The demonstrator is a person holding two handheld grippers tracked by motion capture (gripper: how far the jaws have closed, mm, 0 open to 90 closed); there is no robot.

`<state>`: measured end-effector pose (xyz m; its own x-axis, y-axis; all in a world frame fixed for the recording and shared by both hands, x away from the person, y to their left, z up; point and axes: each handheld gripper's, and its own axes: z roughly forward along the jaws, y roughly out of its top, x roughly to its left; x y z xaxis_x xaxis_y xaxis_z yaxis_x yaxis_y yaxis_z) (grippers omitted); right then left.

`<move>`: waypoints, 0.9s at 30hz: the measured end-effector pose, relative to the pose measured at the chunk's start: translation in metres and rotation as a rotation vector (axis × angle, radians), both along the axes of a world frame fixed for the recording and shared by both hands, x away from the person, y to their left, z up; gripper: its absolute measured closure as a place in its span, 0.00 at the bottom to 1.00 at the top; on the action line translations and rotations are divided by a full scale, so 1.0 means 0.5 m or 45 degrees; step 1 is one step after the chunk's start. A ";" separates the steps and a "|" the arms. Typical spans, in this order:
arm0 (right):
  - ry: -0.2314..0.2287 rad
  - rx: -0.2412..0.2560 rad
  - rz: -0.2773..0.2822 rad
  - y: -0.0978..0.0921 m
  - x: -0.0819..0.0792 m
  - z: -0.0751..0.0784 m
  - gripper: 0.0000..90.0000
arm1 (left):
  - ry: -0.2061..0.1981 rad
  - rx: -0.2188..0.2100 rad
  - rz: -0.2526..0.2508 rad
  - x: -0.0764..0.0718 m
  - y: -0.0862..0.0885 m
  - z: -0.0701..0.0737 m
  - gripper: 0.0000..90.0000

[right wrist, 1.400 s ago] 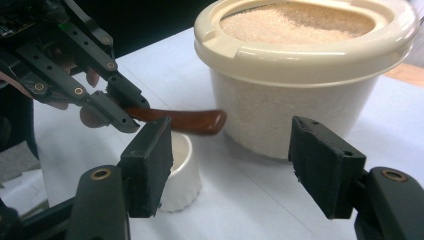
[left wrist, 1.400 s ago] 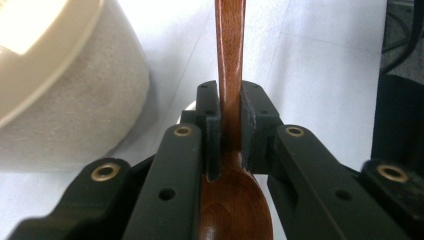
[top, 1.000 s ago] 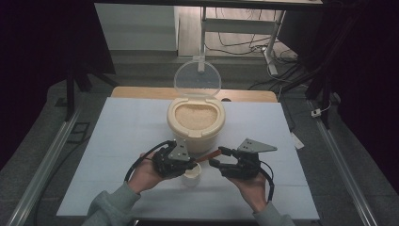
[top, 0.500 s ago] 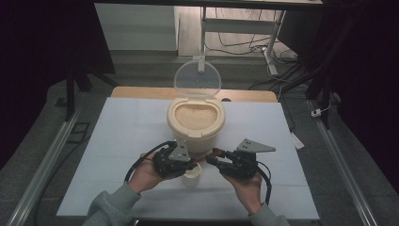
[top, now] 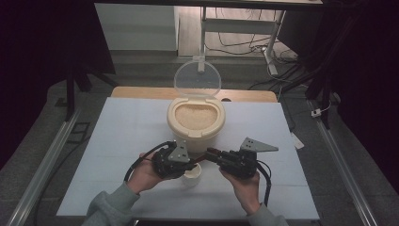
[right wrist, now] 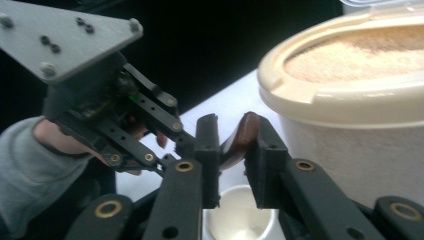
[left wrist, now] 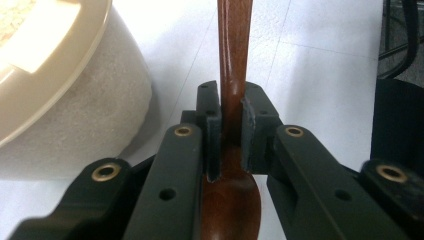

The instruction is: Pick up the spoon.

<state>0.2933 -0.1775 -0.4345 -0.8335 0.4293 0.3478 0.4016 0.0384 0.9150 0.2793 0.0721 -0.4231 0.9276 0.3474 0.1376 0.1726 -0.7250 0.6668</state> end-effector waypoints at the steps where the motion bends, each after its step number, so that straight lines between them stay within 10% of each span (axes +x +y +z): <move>1: -0.005 0.013 0.015 0.000 0.000 0.001 0.89 | -0.003 0.006 -0.002 -0.001 -0.001 0.000 0.89; 14: -0.061 0.074 0.054 -0.001 -0.005 0.010 0.92 | 0.002 -0.064 0.004 -0.007 0.001 0.006 0.88; 27: -0.096 0.176 -0.010 -0.049 0.003 0.031 0.92 | 0.006 -0.310 0.229 -0.019 0.077 -0.010 0.39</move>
